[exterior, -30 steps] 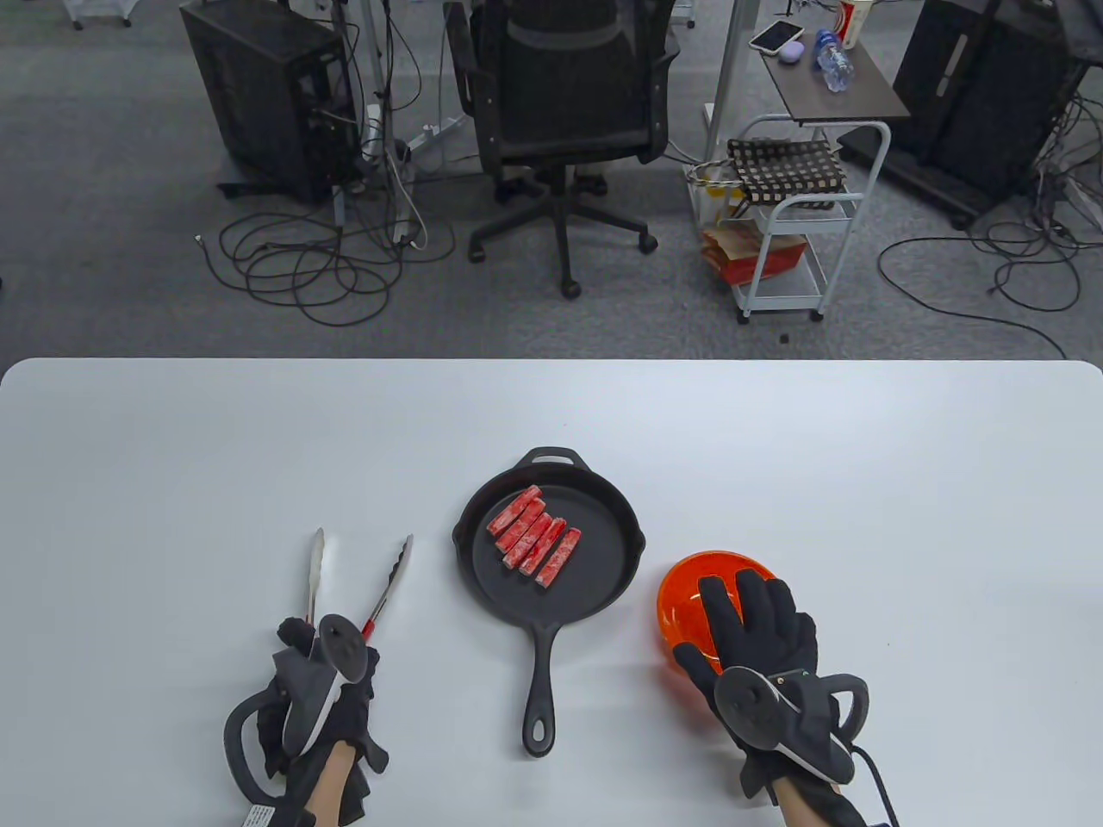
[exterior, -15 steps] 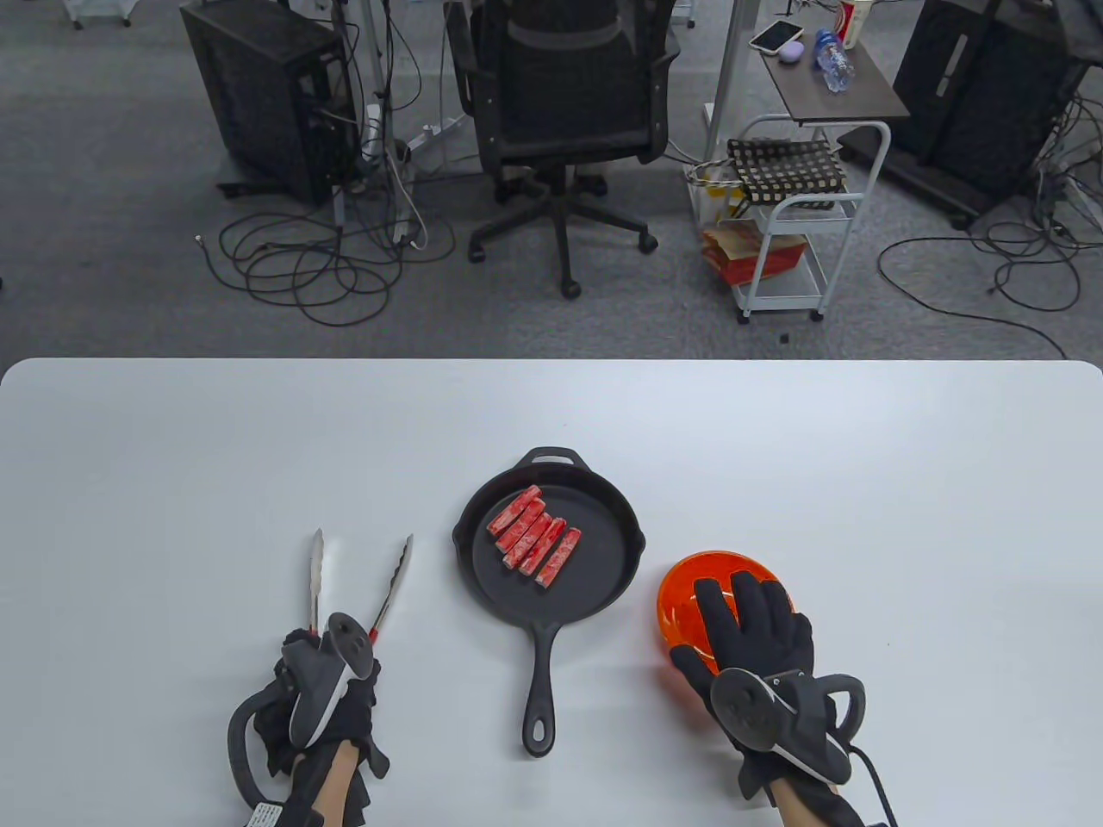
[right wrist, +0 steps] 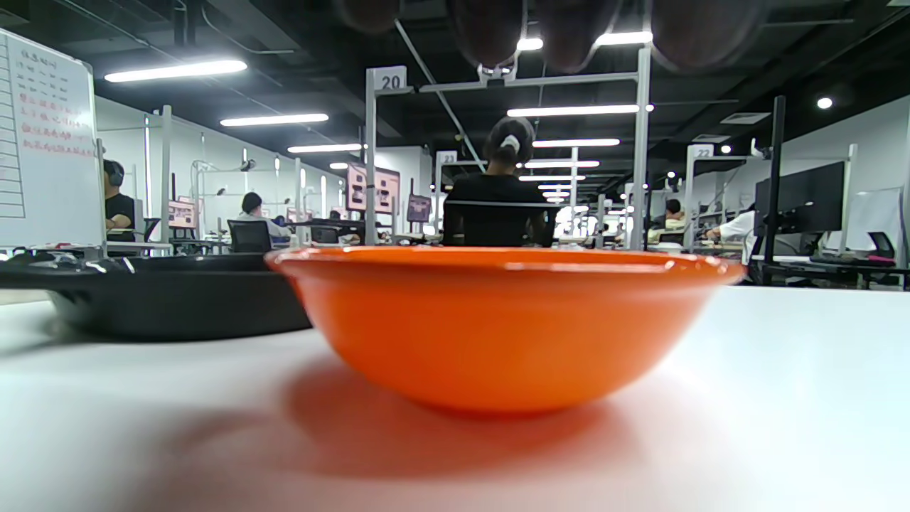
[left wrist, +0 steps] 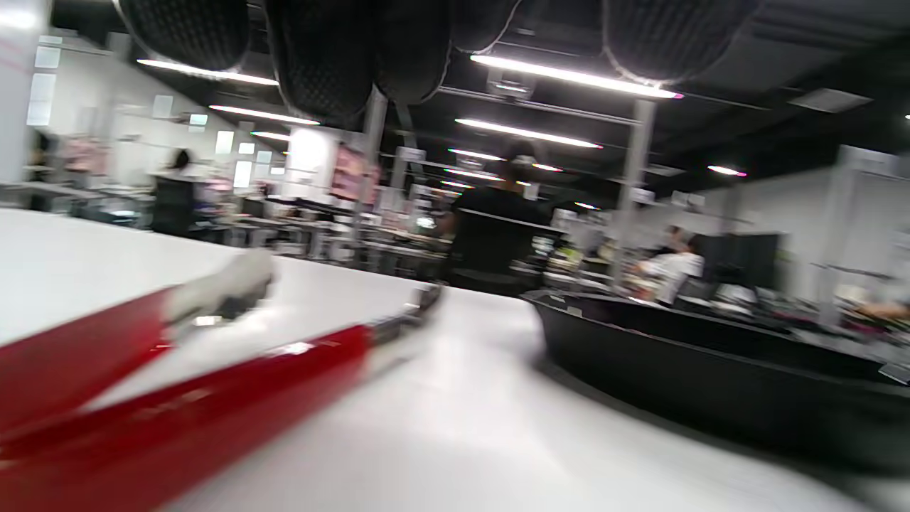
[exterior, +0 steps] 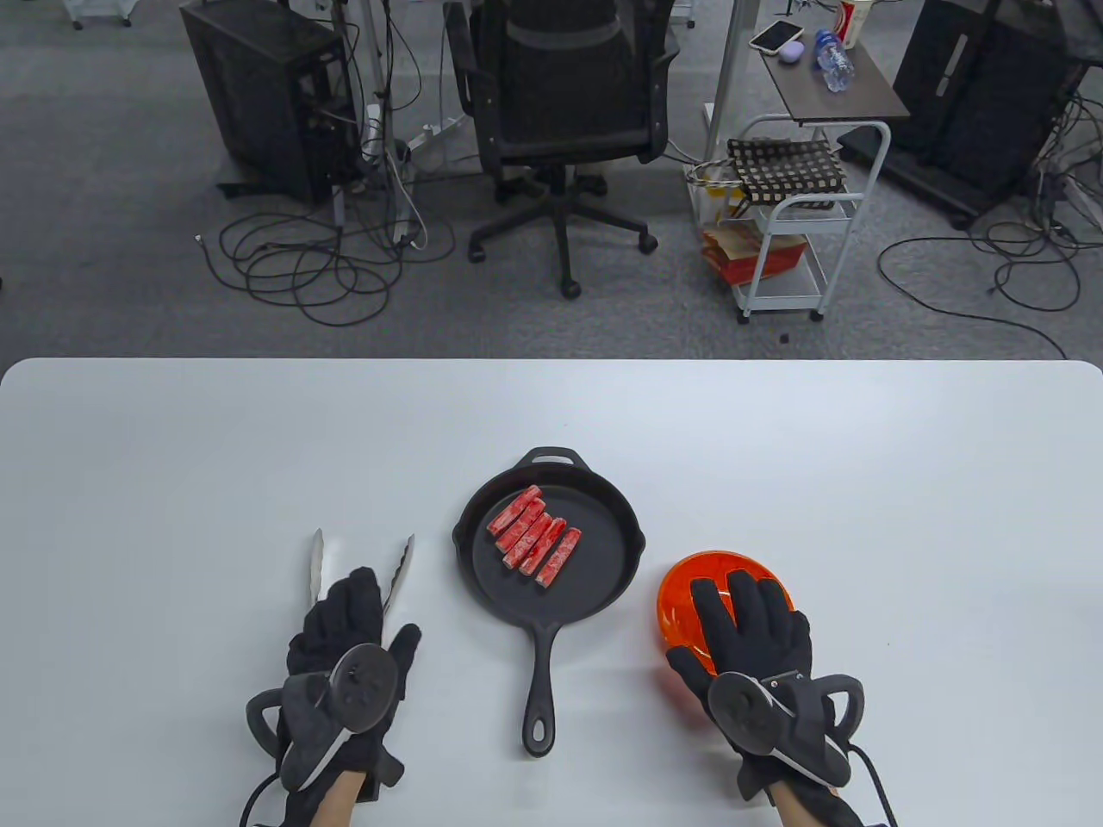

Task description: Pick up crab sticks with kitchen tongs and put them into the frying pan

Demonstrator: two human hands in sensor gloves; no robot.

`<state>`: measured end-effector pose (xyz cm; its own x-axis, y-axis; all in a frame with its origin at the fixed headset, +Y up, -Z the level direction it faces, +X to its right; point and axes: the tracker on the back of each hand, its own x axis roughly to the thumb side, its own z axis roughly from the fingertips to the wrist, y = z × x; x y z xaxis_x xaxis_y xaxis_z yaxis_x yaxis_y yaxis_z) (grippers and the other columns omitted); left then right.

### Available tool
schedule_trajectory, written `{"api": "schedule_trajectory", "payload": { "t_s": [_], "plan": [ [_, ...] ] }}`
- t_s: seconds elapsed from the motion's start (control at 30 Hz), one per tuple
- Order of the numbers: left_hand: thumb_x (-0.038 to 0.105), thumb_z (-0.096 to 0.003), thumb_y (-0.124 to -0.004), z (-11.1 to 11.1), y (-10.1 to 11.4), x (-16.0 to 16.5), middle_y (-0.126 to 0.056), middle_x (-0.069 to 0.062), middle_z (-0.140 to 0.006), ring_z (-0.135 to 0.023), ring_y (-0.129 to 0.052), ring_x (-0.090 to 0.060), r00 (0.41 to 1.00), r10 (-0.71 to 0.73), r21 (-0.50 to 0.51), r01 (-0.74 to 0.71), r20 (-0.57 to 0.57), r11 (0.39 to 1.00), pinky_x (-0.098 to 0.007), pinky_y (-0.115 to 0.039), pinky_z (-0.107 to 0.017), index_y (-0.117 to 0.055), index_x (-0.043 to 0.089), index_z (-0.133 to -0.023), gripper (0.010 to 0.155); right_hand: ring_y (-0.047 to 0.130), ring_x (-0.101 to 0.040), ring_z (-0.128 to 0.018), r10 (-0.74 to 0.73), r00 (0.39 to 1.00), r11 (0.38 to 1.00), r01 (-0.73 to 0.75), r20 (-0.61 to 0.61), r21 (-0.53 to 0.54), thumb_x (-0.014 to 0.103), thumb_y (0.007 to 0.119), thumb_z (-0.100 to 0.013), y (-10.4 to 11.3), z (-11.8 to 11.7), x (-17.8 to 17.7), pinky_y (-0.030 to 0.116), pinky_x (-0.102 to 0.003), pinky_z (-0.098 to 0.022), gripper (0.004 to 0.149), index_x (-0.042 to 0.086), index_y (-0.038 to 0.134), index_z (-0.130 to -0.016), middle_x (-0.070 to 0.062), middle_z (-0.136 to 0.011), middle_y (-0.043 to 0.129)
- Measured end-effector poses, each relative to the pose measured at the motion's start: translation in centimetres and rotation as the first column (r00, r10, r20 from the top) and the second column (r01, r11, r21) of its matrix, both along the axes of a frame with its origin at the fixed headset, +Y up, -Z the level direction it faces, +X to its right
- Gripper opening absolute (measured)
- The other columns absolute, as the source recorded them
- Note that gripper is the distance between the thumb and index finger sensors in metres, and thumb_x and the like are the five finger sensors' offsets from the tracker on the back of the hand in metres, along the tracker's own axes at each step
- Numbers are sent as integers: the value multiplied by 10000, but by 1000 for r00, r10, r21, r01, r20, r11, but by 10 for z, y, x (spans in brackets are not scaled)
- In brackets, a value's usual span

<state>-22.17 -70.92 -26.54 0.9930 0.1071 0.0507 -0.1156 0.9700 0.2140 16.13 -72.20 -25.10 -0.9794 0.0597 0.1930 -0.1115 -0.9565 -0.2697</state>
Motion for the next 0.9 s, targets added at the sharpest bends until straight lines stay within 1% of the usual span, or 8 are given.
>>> {"api": "schedule_trajectory", "payload": {
  "t_s": [0.13, 0.3, 0.4, 0.43, 0.53, 0.63, 0.8, 0.9],
  "plan": [
    [702, -493, -640, 3, -4, 26, -362, -81, -1252, -1149, -413, -438, 982, -90, -10, 93, 164, 996, -723, -385, -711, -280, 266, -1196, 902, 440, -567, -1037, 14, 1000, 1000, -14, -15, -5, 614, 474, -578, 1, 1, -3, 541, -755, -649, 755, 203, 342, -1198, -261, -1196, 404],
    [782, -476, -578, 4, -7, 36, -221, -77, -1266, -1165, -261, -448, 967, -112, -34, 123, 230, 992, -745, -293, -702, -203, 296, -1203, 951, 353, -590, -1052, 69, 997, 997, -71, -43, -41, 652, 424, -571, -1, 2, -8, 483, -783, -657, 785, 226, 280, -1214, -264, -1220, 338],
    [801, -476, -557, 2, -11, 36, -157, -79, -1261, -1160, -203, -464, 968, -108, -81, 129, 227, 988, -768, -264, -686, -169, 309, -1204, 961, 325, -597, -1054, 92, 995, 995, -94, -50, -45, 668, 394, -564, -2, 2, -11, 461, -794, -655, 794, 238, 261, -1218, -262, -1227, 323],
    [809, -477, -544, 2, -12, 36, -92, -76, -1254, -1155, -169, -469, 968, -111, -99, 136, 223, 986, -775, -251, -680, -128, 319, -1195, 964, 313, -603, -1052, 96, 994, 994, -98, -51, -50, 670, 386, -564, -2, 2, -11, 453, -799, -652, 796, 239, 253, -1219, -264, -1228, 315],
    [818, -483, -517, 0, -16, 35, -3, -82, -1223, -1137, -75, -479, 970, -123, -167, 160, 209, 973, -789, -221, -667, -33, 322, -1170, 976, 267, -620, -1047, 104, 993, 989, -109, -57, -101, 678, 357, -563, -5, 1, -13, 414, -813, -650, 807, 239, 208, -1223, -278, -1236, 259],
    [821, -487, -503, -2, -19, 34, 23, -88, -1213, -1128, -52, -481, 971, -121, -214, 165, 204, 963, -795, -208, -661, -6, 312, -1163, 981, 240, -627, -1044, 98, 994, 986, -105, -57, -129, 678, 348, -562, -6, 0, -12, 395, -819, -645, 810, 237, 189, -1223, -285, -1236, 237],
    [819, -488, -506, -2, -19, 35, 14, -90, -1214, -1128, -58, -482, 972, -117, -224, 162, 202, 961, -794, -213, -661, -13, 308, -1163, 980, 228, -628, -1041, 90, 994, 986, -96, -55, -133, 677, 346, -562, -7, -1, -11, 382, -820, -644, 812, 233, 174, -1221, -287, -1235, 227],
    [818, -490, -506, -2, -20, 35, 15, -94, -1213, -1126, -56, -482, 972, -113, -244, 163, 203, 956, -795, -210, -660, -12, 306, -1164, 979, 188, -632, -1035, 91, 994, 979, -99, -58, -176, 677, 338, -563, -8, -2, -12, 359, -826, -641, 817, 228, 144, -1217, -290, -1236, 191]
  ]
}}
